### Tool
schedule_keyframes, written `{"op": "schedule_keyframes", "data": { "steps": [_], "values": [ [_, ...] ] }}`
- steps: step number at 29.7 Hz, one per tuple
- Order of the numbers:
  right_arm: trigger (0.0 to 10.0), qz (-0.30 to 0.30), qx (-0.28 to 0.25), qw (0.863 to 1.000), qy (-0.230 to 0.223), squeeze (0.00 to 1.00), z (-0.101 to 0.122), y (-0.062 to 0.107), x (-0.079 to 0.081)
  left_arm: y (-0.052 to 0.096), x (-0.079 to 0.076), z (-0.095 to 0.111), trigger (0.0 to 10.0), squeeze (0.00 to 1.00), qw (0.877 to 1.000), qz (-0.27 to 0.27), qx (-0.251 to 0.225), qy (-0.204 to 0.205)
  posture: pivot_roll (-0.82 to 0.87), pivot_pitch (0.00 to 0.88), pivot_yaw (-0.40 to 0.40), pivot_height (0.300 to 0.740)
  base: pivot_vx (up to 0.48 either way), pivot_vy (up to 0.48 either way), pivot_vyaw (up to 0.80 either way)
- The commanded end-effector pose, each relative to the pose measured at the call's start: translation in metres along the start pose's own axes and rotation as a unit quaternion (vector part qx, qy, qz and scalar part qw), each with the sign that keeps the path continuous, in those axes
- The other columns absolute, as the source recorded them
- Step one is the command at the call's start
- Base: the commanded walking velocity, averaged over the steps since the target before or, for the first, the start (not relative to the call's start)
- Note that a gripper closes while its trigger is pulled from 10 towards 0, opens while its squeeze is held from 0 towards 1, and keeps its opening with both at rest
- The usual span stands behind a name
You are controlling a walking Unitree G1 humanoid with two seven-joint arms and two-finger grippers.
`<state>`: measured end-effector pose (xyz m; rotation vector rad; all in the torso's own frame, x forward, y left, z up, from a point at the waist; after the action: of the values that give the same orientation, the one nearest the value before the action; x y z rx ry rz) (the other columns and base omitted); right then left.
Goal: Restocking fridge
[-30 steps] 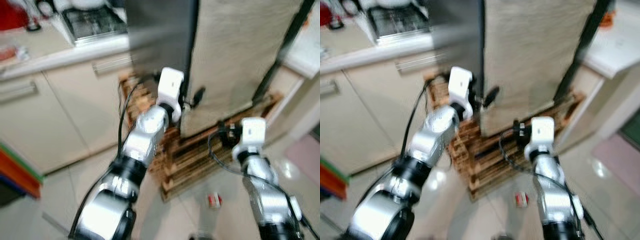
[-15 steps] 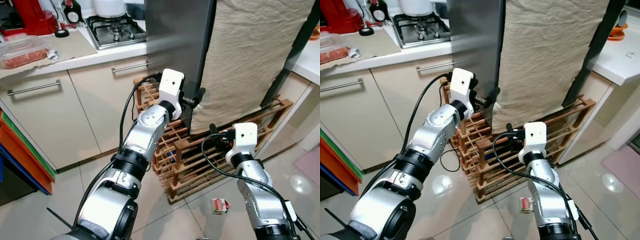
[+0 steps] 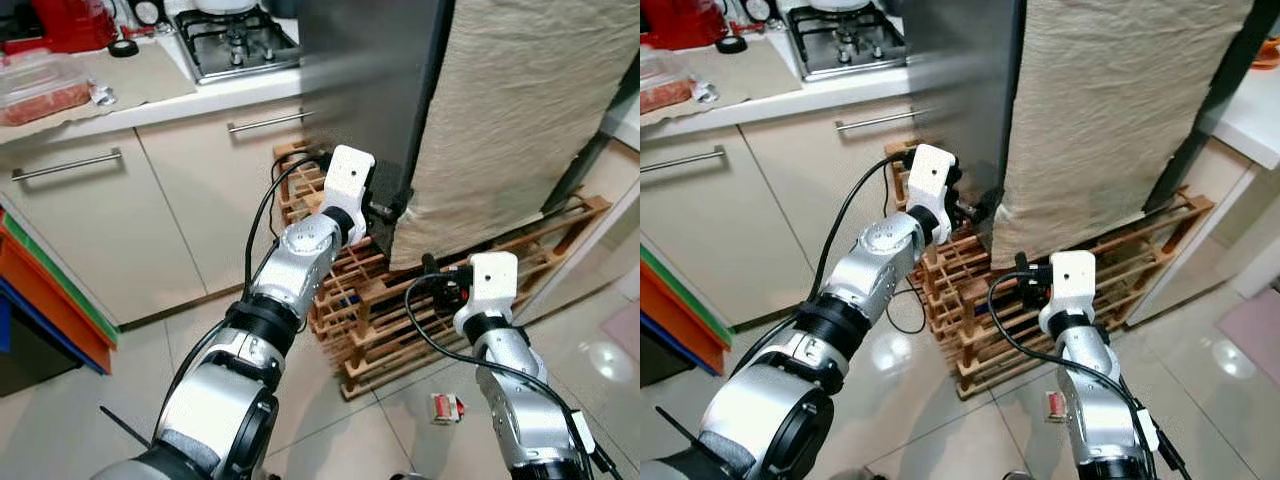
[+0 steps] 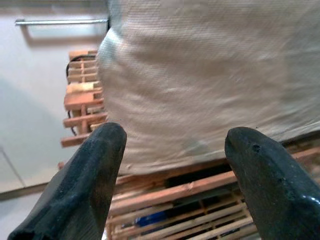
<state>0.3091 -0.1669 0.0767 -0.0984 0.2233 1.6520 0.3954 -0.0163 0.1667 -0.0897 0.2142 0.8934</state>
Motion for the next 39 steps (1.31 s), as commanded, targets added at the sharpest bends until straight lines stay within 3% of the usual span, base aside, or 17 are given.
{"op": "schedule_keyframes", "data": {
  "steps": [1,8,18,27,39],
  "values": [
    [10.0,-0.009,-0.016,1.0,0.001,0.0,0.008,0.002,-0.004,-0.009,-0.032,0.015,10.0,0.0,0.998,-0.048,-0.021,0.023,-0.02,0.0,0.05,0.74,0.0,0.0,0.0],
    [10.0,-0.011,-0.011,1.0,0.003,0.0,0.006,0.003,-0.007,-0.008,-0.046,0.011,10.0,0.0,0.996,-0.071,-0.018,0.044,-0.02,0.0,0.051,0.74,0.0,0.0,0.0],
    [10.0,-0.021,-0.014,1.0,0.003,0.0,0.009,0.003,-0.01,-0.017,-0.06,0.016,10.0,0.0,0.995,-0.096,-0.014,0.028,-0.05,0.0,0.074,0.74,0.0,0.0,0.0],
    [10.0,-0.031,-0.009,0.999,0.004,0.0,0.006,0.011,-0.015,-0.021,-0.077,0.023,10.0,0.0,0.99,-0.131,-0.015,0.051,-0.08,0.018,0.084,0.74,0.0,0.0,0.0],
    [10.0,-0.046,-0.002,0.999,0.005,0.0,0.003,0.022,-0.018,-0.026,-0.098,0.018,10.0,0.0,0.986,-0.162,-0.002,0.042,-0.12,0.045,0.111,0.74,0.0,0.0,0.0]
  ]
}}
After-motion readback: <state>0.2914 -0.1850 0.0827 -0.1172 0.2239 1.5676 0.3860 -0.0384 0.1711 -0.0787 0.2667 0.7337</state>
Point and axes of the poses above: a point about 5 cm out from each wrist's last joint towards the gripper, its own y axis pointing back from the gripper into the wrist, its own z axis along the axis of the wrist's last joint, x = y × z, the point moved 4 cm from there along -y, pointing out of the wrist towards the gripper, and after that the axes turned 9 degrees about y, right-handed, at the moved point
